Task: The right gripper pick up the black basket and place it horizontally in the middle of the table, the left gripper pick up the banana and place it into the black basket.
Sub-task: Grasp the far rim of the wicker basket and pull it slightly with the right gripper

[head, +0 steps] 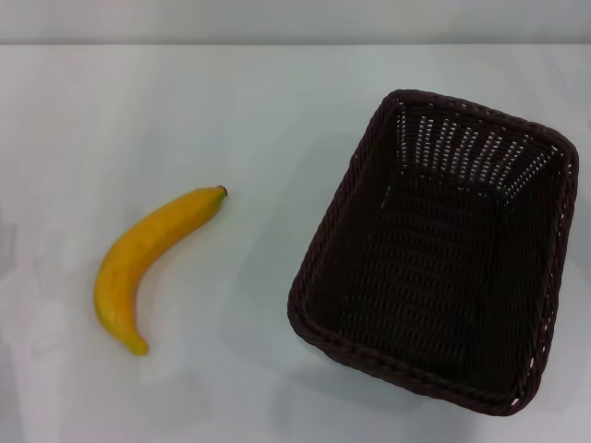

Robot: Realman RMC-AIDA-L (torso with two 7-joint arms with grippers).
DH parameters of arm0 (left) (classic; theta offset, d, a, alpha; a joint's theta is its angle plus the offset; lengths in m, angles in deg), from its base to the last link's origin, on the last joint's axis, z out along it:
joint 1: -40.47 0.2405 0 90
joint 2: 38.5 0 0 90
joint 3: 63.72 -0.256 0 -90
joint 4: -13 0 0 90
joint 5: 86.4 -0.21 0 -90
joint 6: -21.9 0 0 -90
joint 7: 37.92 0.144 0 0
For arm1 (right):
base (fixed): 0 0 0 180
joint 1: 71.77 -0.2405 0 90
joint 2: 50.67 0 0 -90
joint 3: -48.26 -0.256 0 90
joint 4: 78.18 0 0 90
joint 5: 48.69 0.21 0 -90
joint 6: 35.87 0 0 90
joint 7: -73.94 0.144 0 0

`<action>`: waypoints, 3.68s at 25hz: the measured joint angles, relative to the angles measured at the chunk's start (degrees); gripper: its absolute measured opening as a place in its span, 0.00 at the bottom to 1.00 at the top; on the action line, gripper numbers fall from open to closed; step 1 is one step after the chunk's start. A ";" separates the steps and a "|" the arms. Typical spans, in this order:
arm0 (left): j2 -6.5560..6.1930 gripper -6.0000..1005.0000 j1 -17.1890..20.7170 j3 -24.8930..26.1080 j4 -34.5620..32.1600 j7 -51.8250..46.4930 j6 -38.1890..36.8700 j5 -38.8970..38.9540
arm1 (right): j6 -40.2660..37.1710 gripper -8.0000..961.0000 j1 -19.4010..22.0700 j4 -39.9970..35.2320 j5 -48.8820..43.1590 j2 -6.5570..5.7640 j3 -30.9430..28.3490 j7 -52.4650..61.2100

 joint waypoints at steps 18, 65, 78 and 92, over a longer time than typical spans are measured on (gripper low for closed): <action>-0.16 0.89 -0.04 -0.79 -0.94 0.05 0.07 -0.40 | -2.15 0.77 0.18 -0.37 0.02 0.00 -0.09 -0.05; -0.17 0.89 -1.18 -3.16 -1.41 0.67 2.15 -0.34 | -5.07 0.77 -8.34 -16.19 -35.43 -3.97 -0.33 27.90; -0.13 0.89 -1.35 -3.16 -1.31 0.84 2.98 -0.70 | -16.25 0.77 -17.21 -22.47 -55.58 -4.40 -0.20 39.47; -0.18 0.89 -1.27 -3.16 -1.28 0.44 2.92 -0.88 | -17.77 0.77 -26.99 -22.93 -74.19 -1.47 1.65 43.74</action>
